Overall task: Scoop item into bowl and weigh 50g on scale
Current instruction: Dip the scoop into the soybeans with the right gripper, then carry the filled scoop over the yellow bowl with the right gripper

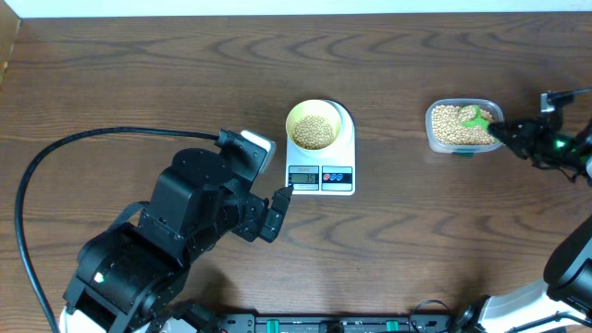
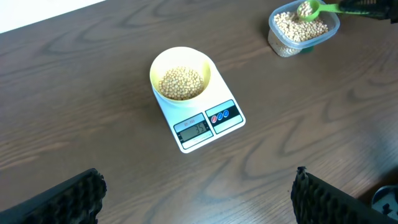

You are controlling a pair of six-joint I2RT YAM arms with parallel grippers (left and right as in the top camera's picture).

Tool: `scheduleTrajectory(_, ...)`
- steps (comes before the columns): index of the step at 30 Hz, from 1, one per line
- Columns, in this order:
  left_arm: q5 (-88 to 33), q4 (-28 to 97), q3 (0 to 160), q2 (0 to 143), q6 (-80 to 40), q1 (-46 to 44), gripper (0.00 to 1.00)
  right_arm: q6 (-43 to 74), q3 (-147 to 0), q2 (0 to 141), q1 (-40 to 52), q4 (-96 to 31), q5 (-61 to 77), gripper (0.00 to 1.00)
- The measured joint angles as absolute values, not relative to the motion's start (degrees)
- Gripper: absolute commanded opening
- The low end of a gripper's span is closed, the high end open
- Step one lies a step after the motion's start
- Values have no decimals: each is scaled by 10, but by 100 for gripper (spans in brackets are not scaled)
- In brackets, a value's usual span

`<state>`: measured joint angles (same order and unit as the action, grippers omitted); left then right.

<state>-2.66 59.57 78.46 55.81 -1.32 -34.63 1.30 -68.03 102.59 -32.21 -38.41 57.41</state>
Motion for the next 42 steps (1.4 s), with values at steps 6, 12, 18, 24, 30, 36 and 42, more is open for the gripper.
scheduleTrajectory(6,-27,596,785,558,-13,-346,98,13,-680,1026,-332,-383,637,1)
scheduleTrajectory(12,-27,596,785,558,-13,-346,98,13,-680,1026,-332,-383,700,1)
scheduleTrajectory(18,-27,596,785,558,-13,-346,98,13,-680,1026,-327,-380,769,1)
scheduleTrajectory(24,-27,596,785,558,-13,-346,97,13,-680,1026,-289,-376,819,1)
scheduleTrajectory(30,-27,596,785,558,-13,-346,98,19,-680,1026,-218,-352,834,1)
scheduleTrajectory(36,-27,596,785,558,-13,-347,98,74,-678,1026,-126,-240,835,1)
scheduleTrajectory(42,-27,596,785,558,-13,-346,98,163,-677,1026,-56,-121,822,1)
